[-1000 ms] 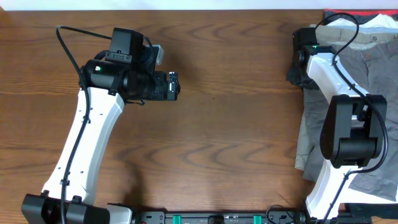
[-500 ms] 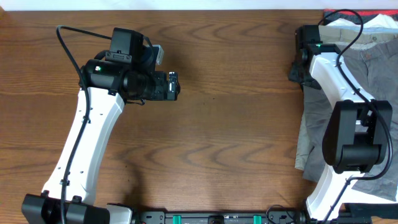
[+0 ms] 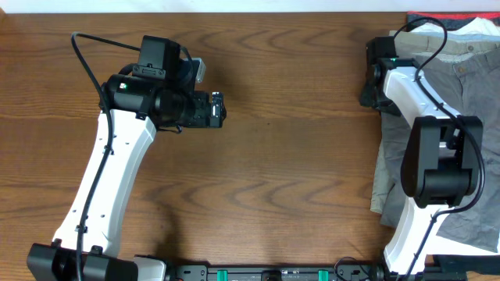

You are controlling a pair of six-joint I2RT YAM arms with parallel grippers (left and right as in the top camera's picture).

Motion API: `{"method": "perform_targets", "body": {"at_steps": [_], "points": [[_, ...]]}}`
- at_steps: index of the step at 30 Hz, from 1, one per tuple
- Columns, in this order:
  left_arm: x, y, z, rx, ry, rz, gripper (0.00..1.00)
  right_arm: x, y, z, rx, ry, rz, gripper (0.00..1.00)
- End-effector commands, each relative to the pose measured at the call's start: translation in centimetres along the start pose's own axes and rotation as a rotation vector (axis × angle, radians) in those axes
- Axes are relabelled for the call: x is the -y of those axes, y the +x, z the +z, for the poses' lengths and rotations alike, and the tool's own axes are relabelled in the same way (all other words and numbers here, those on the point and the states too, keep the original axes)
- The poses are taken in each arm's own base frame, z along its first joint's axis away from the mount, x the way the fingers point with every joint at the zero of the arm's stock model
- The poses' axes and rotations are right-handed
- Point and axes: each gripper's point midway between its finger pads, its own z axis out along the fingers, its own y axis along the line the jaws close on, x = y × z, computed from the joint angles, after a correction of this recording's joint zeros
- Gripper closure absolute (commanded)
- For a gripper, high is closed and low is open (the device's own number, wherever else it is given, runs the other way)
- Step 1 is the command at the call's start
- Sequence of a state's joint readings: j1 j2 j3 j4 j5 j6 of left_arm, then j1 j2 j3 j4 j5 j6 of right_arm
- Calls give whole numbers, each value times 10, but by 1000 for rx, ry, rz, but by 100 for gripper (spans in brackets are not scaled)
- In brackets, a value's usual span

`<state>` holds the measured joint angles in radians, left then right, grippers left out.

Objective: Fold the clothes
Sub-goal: 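Grasp the top grey shorts on the stack with the right gripper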

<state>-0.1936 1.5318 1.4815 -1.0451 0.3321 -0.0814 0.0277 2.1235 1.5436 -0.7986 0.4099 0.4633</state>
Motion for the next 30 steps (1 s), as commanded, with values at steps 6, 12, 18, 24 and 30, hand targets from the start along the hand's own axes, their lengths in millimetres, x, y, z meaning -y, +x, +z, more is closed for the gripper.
{"method": "perform_targets", "body": {"at_steps": [6, 12, 18, 24, 30], "points": [[0, -3, -2, 7, -11, 5, 2, 10, -8, -5, 42, 60, 14, 99], [0, -4, -2, 8, -10, 6, 2, 17, -20, -26, 94, 53, 38, 99], [0, -6, -2, 17, -9, 8, 2, 10, -38, -69, 178, -62, -8, 99], [0, -7, -2, 22, -8, 9, 2, -8, -55, -133, 309, -236, -55, 99], [0, -7, -2, 21, -8, 9, 2, -36, -50, -181, 360, -411, -90, 99]]}}
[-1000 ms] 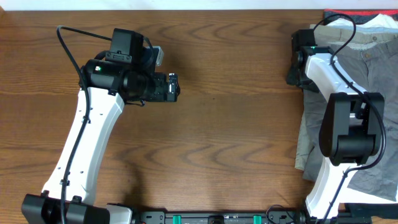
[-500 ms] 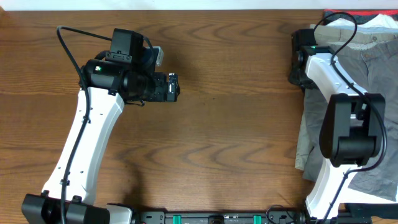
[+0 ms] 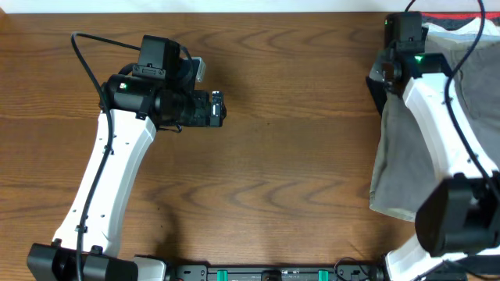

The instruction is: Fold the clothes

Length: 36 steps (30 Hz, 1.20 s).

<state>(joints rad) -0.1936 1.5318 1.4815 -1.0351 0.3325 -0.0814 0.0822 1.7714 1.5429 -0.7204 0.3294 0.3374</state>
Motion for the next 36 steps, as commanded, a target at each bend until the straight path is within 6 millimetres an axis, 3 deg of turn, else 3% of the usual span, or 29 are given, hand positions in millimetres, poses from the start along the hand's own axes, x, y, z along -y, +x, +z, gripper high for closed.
{"method": "perform_targets", "body": {"at_steps": [1, 10, 15, 20, 25, 26, 28, 30, 32, 36], "points": [[0, -4, -2, 11, -10, 6, 2, -49, 1, -24, 8, -193, -55, 99], [-3, 1, -2, -9, -24, 0, 2, -130, 24, -58, 39, -359, -177, 99], [-24, 11, -5, -43, -145, -11, 2, -179, 44, -86, 64, -451, -257, 99], [-44, 18, -12, -61, -247, -33, 2, -223, 72, -113, 77, -542, -332, 99], [-68, 16, -26, -25, -286, -125, 2, -267, 115, -144, 50, -655, -431, 99], [-74, 15, -29, -18, -292, -143, 2, -274, 124, -149, 49, -670, -451, 92], [-84, 14, -32, -8, -301, -172, 2, -283, 135, -156, 57, -681, -492, 52], [-90, 12, -33, 1, -306, -185, 2, -285, 139, -160, 77, -669, -520, 29], [-90, 8, -34, 14, -304, -163, 2, -283, 136, -159, 97, -640, -519, 22], [-76, -6, -27, 50, -234, -85, 2, -270, 124, -145, 99, -582, -493, 19]]}}
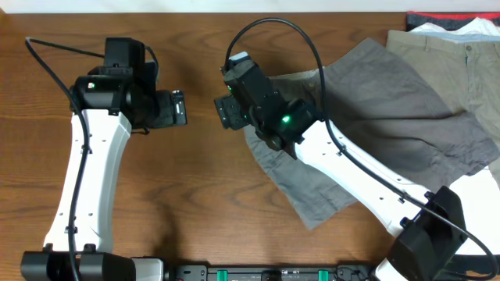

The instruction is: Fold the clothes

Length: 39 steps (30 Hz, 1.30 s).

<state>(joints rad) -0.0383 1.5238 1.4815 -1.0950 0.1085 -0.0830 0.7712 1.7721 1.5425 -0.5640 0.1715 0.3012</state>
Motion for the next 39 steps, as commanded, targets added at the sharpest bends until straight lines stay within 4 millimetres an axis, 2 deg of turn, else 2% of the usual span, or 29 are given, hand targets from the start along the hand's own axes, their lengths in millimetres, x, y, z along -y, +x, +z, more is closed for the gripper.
{"method": "perform_targets", "body": {"at_steps": [1, 5, 8, 10, 13, 17, 19, 23, 27, 29, 34, 37, 39], "points": [[17, -11, -7, 51, 67, 83, 2, 33, -5, 3, 2, 90, 24, 19], [36, -29, 9, 89, 101, 152, 2, 79, 5, 4, -59, 171, 133, 20], [63, -39, 31, 93, 189, 236, 1, 117, 18, 2, -122, 236, 226, 20], [84, -45, 53, 88, 248, 275, 1, 139, 26, -1, -160, 254, 267, 20], [111, -52, 99, 74, 293, 318, 1, 164, 36, -4, -208, 265, 324, 20], [134, -50, 154, 49, 308, 356, 2, 184, 47, -10, -253, 281, 372, 20], [142, -48, 175, 40, 315, 342, 2, 192, 53, -13, -276, 297, 385, 20], [154, -49, 206, 46, 327, 299, 4, 196, 60, -16, -307, 310, 389, 20], [172, -52, 222, 72, 385, 299, 5, 198, 65, -18, -324, 321, 389, 20], [179, -55, 229, 93, 396, 291, 13, 198, 66, -19, -331, 323, 389, 20], [190, -59, 244, 130, 414, 294, 45, 200, 72, -22, -356, 340, 385, 21], [186, -59, 251, 129, 389, 276, 70, 204, 77, -25, -371, 369, 378, 21], [169, -65, 257, 139, 303, 213, 94, 206, 79, -27, -377, 386, 374, 21]]}}
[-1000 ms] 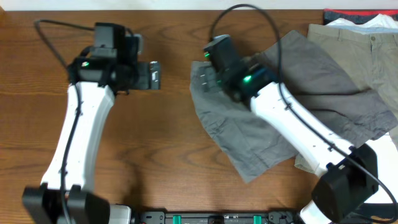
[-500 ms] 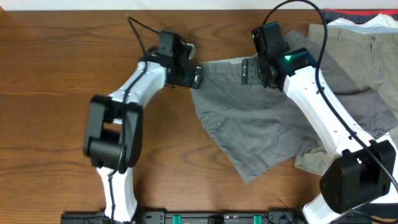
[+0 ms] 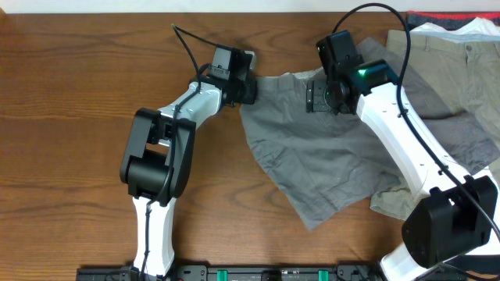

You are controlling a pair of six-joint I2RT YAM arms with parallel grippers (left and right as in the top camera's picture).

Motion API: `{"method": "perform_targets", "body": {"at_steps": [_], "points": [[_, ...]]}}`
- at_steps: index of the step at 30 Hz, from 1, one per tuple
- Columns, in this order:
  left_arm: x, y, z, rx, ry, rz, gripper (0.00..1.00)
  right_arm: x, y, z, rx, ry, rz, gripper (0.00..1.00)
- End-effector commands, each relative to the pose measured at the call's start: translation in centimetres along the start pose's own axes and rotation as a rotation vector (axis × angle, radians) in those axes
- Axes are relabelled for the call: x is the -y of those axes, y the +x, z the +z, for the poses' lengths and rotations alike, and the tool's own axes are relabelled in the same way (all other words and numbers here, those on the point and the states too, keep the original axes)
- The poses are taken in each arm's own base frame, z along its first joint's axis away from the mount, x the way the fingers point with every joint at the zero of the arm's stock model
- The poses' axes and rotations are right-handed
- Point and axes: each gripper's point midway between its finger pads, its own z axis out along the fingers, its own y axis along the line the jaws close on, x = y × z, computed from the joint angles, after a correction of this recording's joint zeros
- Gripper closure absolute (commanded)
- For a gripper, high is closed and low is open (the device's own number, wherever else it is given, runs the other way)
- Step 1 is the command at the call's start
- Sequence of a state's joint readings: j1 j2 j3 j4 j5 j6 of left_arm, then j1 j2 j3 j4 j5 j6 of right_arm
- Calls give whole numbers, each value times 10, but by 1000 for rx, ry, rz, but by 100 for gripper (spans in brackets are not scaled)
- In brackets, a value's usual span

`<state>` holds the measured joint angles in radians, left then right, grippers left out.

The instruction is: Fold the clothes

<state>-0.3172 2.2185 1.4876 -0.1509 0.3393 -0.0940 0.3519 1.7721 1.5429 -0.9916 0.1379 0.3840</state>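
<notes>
Grey shorts [image 3: 312, 156] lie spread and rumpled across the middle of the table, waistband towards the far edge. My left gripper [image 3: 250, 86] is at the waistband's left corner, its tips touching the cloth edge. My right gripper [image 3: 314, 97] sits low on the waistband's right part, its fingers pointing left. From overhead both grippers' jaws are hidden by their own bodies, so their state does not show.
A pile of other clothes fills the far right corner: khaki shorts [image 3: 449, 62], a white garment [image 3: 469, 27] and a red one [image 3: 430, 16]. Bare wooden table [image 3: 78, 156] lies to the left and front of the grey shorts.
My right gripper has moved from the shorts' left edge to the right part of the waistband. My left gripper has moved right, from bare table to the waistband's left corner. The shorts lie slightly flatter.
At first my right arm was at the clothes pile on the right and the left gripper hovered over bare table. Then the right gripper was at mid-table with the grey shorts drawn out of the pile. Now both grippers are at the waistband.
</notes>
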Motion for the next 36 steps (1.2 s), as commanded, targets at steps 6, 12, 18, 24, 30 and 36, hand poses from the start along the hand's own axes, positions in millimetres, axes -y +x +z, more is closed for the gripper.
{"method": "perform_targets", "body": {"at_steps": [6, 12, 18, 24, 30, 36], "points": [[-86, -13, -25, 72, -279, -266, 94, 10, -2, 1, 4, 49, 14, 21], [-171, -7, -83, 86, -460, -452, 94, 10, -2, 1, 5, 49, 14, 20], [-229, 26, -123, 20, -561, -582, 94, 9, -2, 1, 7, 45, 8, 20], [-251, 40, -144, -3, -589, -634, 94, -24, 10, 3, -39, -102, -225, 22], [-256, 39, -177, -3, -615, -618, 94, 0, 9, 33, -47, 16, -40, 85], [-268, 52, -235, 19, -695, -747, 94, -4, -4, 74, -50, -71, 15, 90]]}}
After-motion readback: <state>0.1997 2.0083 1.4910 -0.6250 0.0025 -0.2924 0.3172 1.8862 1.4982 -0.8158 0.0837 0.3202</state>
